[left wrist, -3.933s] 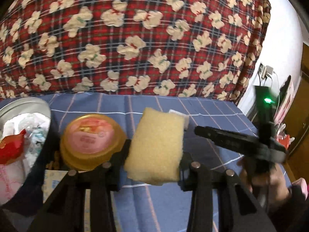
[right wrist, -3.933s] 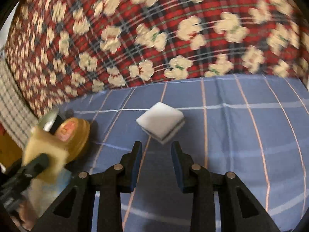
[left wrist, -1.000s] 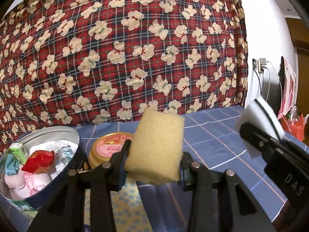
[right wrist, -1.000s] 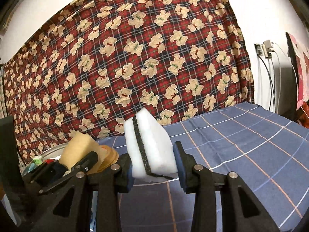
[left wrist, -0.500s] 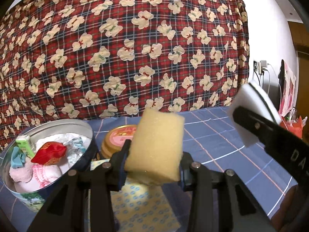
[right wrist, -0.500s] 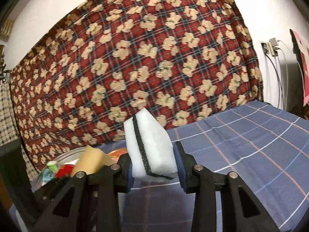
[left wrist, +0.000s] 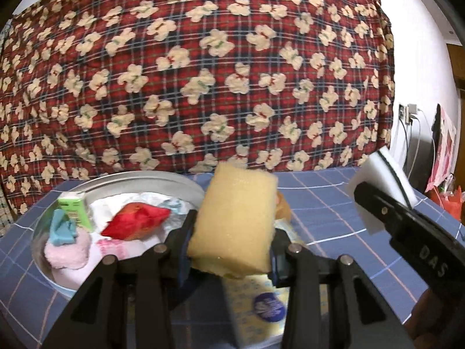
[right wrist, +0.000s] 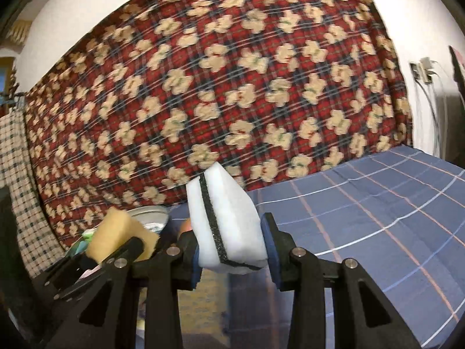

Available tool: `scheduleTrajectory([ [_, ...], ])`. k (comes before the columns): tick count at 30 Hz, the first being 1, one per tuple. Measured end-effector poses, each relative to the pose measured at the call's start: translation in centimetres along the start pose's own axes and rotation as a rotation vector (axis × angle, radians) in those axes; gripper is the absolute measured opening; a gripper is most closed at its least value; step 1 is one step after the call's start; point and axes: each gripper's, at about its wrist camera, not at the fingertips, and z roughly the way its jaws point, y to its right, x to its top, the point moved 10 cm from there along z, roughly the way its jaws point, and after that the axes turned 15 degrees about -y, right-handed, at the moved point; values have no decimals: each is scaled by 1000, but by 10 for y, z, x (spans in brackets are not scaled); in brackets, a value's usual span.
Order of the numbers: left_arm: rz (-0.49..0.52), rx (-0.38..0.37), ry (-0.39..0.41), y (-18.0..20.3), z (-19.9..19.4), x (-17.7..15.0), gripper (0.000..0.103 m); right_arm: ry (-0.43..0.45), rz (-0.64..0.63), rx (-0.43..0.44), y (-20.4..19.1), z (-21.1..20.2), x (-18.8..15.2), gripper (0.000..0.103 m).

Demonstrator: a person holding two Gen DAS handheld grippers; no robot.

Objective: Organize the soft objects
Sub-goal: 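Carry both sponges over the tin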

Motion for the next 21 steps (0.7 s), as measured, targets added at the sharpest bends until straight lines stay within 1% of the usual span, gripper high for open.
scheduleTrajectory([
  [9, -27, 34, 8, -36, -6, -1, 40, -16, -40, 50, -50, 9, -10, 39],
  [16, -70, 57, 5, -74, -10, -3, 40, -48, -93, 95, -94, 20, -19, 39],
  [21, -106, 86, 8, -108, -16, 1, 40, -59, -123, 145, -128, 28, -14, 39],
])
